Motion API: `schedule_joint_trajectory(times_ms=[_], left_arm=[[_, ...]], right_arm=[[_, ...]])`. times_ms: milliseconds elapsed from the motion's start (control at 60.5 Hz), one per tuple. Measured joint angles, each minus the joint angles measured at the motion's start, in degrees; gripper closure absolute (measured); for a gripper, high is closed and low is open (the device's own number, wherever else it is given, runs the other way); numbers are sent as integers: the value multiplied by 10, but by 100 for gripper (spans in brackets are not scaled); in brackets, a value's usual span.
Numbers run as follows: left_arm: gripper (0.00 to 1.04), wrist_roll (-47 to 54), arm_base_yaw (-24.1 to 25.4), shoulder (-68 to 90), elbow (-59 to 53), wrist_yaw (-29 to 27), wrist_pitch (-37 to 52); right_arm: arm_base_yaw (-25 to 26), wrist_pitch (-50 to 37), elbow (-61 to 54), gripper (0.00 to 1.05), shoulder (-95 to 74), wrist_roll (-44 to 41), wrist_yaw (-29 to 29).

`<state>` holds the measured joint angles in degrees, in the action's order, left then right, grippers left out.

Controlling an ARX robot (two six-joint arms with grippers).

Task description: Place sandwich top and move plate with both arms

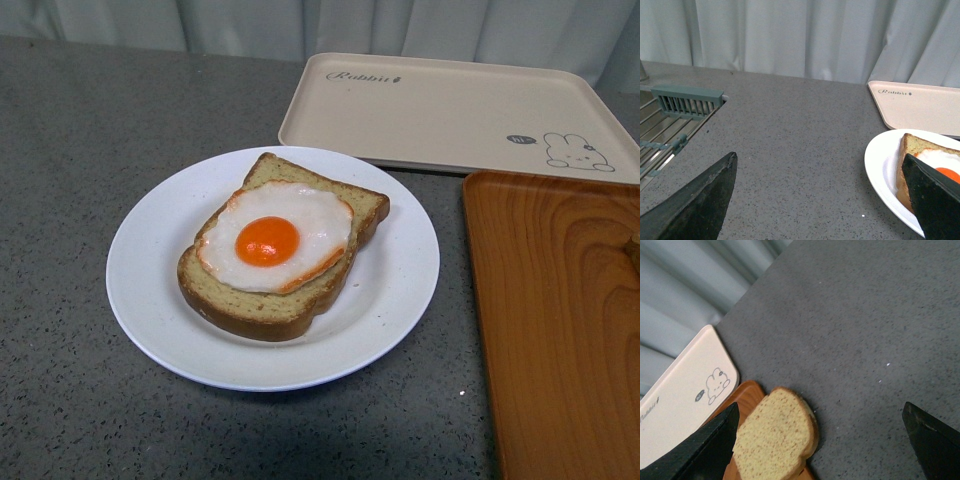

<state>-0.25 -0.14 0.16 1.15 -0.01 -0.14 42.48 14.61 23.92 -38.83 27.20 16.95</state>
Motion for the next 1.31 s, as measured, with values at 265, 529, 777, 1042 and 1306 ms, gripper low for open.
schedule_joint_trajectory(times_ms=[265, 529, 777, 1042, 1306], left_arm=[[6, 0, 0, 0, 0, 0, 0], [6, 0, 0, 0, 0, 0, 0], [6, 0, 0, 0, 0, 0, 0], [6, 0, 0, 0, 0, 0, 0], [6, 0, 0, 0, 0, 0, 0]], right_arm=[[29, 32, 52, 9, -175, -16, 56], [21, 15, 52, 9, -256, -37, 104], [48, -5, 48, 9, -306, -66, 113], [47, -17, 45, 9, -320, -84, 105], [-2, -49, 25, 9, -338, -70, 80]])
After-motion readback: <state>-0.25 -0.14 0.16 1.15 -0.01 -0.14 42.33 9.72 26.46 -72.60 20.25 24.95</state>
